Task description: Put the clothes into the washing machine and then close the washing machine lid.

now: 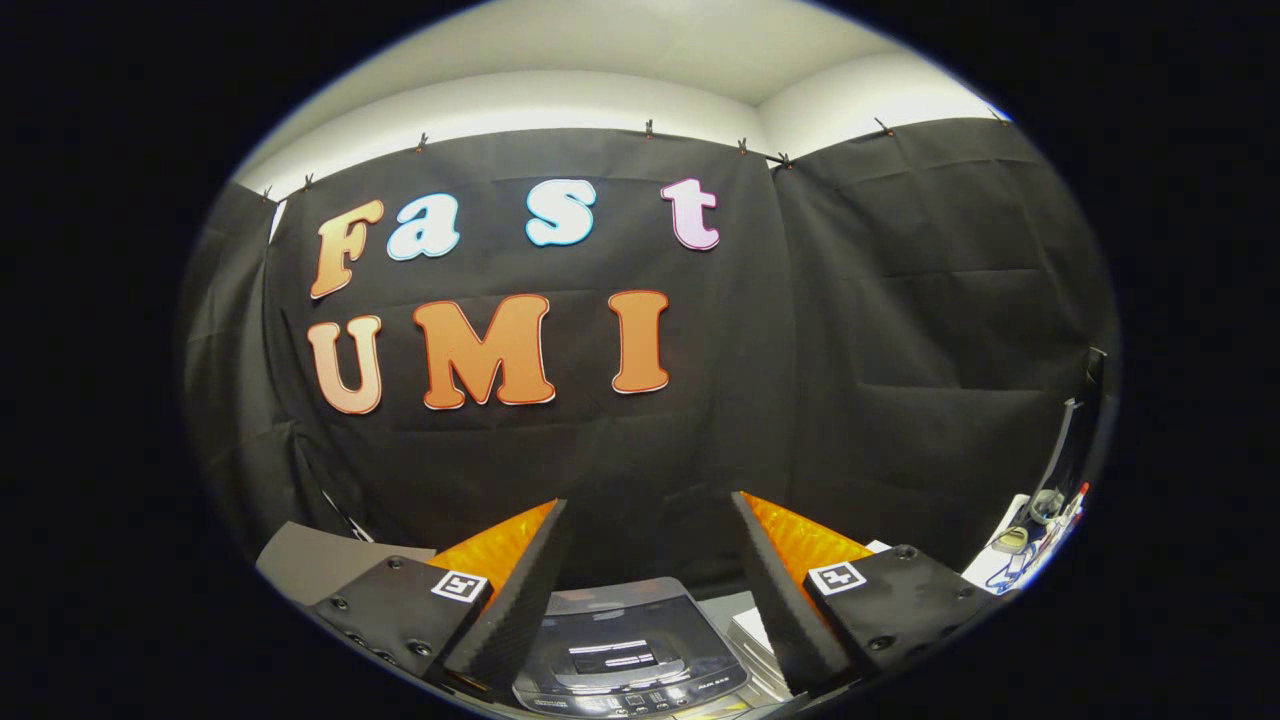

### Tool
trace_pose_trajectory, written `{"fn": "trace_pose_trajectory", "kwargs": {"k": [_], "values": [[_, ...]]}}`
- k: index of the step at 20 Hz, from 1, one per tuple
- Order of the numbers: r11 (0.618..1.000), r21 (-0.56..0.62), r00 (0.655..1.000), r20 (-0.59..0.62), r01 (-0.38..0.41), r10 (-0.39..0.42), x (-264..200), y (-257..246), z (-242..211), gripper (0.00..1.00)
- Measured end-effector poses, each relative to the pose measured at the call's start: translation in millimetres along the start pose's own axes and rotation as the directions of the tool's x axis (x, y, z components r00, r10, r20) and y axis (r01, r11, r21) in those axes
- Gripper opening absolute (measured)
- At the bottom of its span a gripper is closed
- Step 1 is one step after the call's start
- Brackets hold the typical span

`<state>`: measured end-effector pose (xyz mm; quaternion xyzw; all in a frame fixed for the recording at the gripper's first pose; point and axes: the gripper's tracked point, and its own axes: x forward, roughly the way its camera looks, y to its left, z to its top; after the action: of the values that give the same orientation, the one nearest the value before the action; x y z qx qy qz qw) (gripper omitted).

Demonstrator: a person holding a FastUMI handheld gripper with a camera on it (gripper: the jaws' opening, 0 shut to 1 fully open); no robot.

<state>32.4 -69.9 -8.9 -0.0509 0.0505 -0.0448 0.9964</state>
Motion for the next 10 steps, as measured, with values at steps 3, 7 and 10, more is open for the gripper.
{"fn": "trace_pose_trajectory", "kwargs": {"k": [3,7,10], "values": [[1.0,-0.002,1.0,-0.002,0.004,-0.004,-1.8,-2.4,-1.0,1.0],[1.0,0.012,1.0,-0.002,0.003,-0.003,-6.0,-5.3,-0.4,1.0],[1.0,0.021,1.0,-0.004,-0.002,0.002,-8.0,-4.9,-1.7,1.0]]}}
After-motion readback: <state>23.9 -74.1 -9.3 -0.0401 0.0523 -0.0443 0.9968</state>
